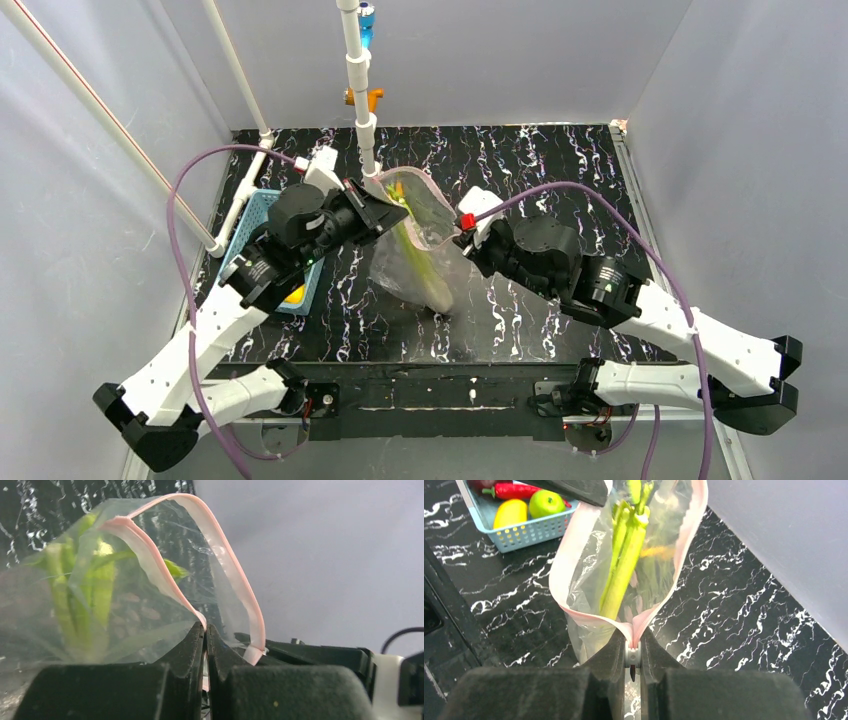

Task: Place the food in the zip-top bag and seal the zipper
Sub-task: Adjust the zipper food storage bag at the center of the board.

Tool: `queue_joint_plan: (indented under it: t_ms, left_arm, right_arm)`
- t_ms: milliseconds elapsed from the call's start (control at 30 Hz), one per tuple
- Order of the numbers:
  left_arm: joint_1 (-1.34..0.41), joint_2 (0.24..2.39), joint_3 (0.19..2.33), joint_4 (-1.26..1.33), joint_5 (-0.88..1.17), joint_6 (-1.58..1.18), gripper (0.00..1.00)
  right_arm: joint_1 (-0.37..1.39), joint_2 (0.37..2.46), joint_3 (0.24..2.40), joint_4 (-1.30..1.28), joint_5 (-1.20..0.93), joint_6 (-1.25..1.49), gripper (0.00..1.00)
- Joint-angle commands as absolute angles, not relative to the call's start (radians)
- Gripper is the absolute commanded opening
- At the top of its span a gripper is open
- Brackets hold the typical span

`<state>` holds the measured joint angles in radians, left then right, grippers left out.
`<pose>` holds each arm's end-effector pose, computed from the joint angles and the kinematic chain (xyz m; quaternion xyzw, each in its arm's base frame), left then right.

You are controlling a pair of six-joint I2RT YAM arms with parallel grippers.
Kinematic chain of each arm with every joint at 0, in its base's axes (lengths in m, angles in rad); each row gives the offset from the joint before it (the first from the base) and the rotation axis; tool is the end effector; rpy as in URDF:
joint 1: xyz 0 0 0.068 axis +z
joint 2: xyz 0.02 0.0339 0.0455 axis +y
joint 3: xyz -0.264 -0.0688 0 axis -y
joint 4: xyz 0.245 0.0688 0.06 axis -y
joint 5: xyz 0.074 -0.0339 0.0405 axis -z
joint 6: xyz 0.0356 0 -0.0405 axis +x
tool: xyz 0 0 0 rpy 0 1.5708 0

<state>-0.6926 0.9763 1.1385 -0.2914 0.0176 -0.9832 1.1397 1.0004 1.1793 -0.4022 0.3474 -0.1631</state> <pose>0.1635 -0.1364 0.4169 -0.1030 0.7442 -0.4949 0.4366 0.0999 0.1881 0.4145 -0.3809 0.6775 0.1690 0.6061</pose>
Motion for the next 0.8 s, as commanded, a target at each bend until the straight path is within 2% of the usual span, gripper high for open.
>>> queue_joint_plan:
  t_ms: [0,233,500,533,600,700,767]
  left_arm:
    - [-0.69,0.908,1.131,-0.314,0.006,-0.977,0.0]
    - [-0.69,0.811,0.946,-0.366,-0.051,-1.032,0.0]
    - [-0.68,0.807,1.05,-0.464,-0.087,-0.976,0.0]
    - [-0.68,0.81,1.057,-0.47,-0.082,-0.981,0.03]
    - [-0.68,0.81,1.051,-0.473,-0.069,-1.006,0.13]
    - [-0.681,0.78,1.009,-0.474,-0.052,-1.089,0.54]
    - [-0.681,0.754,0.985,-0.473,-0.056,-1.152,0.7]
  right_arm:
    - [1.14,0.991,1.243,-0.317,0.355,-0.188,0.01]
    - [1.14,0.997,1.143,-0.282,0.329,-0.108,0.01]
    - [1.14,1.017,1.178,-0.222,0.326,-0.154,0.01]
    - [1.14,1.018,1.184,-0.22,0.322,-0.159,0.01]
    - [1.14,1.018,1.191,-0.219,0.312,-0.163,0.01]
    - [1.14,1.01,1.193,-0.214,0.3,-0.165,0.01]
    - [1.14,1.002,1.19,-0.214,0.293,-0.164,0.01]
